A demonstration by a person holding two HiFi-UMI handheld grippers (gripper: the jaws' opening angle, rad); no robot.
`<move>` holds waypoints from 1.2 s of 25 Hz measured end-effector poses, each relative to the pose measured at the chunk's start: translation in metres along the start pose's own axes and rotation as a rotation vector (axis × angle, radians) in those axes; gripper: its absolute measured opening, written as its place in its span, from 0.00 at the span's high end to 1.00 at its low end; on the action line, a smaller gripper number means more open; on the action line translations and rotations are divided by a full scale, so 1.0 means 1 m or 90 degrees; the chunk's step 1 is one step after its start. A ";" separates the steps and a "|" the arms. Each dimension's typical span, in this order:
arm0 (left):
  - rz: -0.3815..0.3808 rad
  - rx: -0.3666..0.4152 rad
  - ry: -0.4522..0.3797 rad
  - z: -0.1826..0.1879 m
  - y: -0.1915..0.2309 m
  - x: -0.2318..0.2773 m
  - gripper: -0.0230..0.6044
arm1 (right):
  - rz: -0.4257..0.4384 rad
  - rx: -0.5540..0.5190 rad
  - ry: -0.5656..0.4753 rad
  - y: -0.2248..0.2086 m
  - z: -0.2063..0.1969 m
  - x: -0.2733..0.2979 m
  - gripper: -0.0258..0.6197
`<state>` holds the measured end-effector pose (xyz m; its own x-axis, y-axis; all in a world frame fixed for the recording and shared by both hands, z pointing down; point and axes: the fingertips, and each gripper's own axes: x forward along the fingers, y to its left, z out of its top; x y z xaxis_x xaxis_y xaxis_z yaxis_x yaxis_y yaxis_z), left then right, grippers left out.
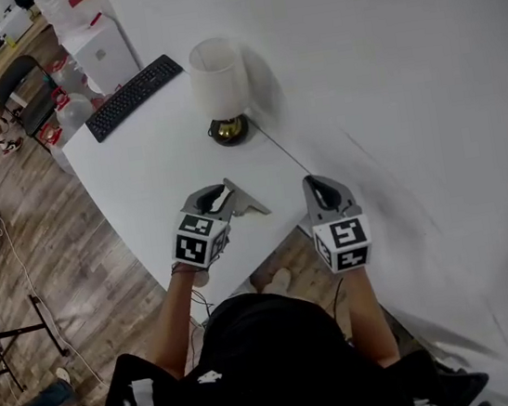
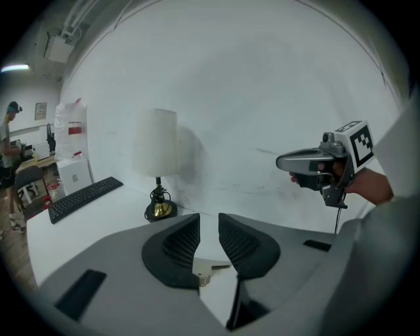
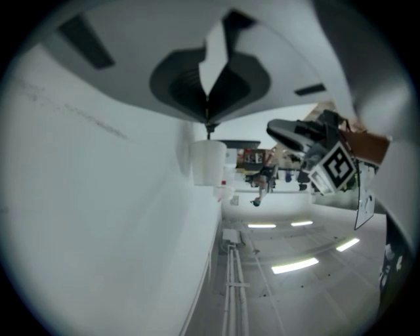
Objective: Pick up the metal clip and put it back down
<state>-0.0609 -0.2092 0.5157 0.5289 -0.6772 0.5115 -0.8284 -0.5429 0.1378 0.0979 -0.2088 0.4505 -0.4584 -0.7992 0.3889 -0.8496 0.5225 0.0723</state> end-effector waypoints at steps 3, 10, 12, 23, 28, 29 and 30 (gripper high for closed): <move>0.014 0.018 -0.033 0.024 -0.003 -0.016 0.85 | 0.002 -0.009 -0.018 0.001 0.012 -0.003 0.91; 0.060 0.064 -0.116 0.078 -0.009 -0.048 0.92 | -0.001 -0.021 -0.068 0.000 0.046 -0.014 0.91; 0.060 0.077 -0.134 0.090 -0.014 -0.055 0.92 | -0.001 -0.023 -0.082 -0.001 0.053 -0.017 0.91; 0.065 0.128 -0.271 0.162 -0.039 -0.106 0.92 | -0.009 -0.036 -0.157 -0.003 0.099 -0.038 0.91; 0.068 0.133 -0.297 0.173 -0.047 -0.119 0.92 | -0.013 -0.039 -0.179 -0.002 0.113 -0.046 0.91; 0.071 0.133 -0.299 0.173 -0.047 -0.120 0.92 | -0.013 -0.039 -0.180 -0.002 0.114 -0.046 0.91; 0.074 0.133 -0.300 0.173 -0.047 -0.121 0.92 | -0.014 -0.039 -0.181 -0.002 0.114 -0.047 0.91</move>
<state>-0.0536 -0.1880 0.3007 0.5009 -0.8627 0.0699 -0.8577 -0.5056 -0.0937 0.0910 -0.2063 0.3279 -0.5025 -0.8569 0.1148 -0.8465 0.5147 0.1365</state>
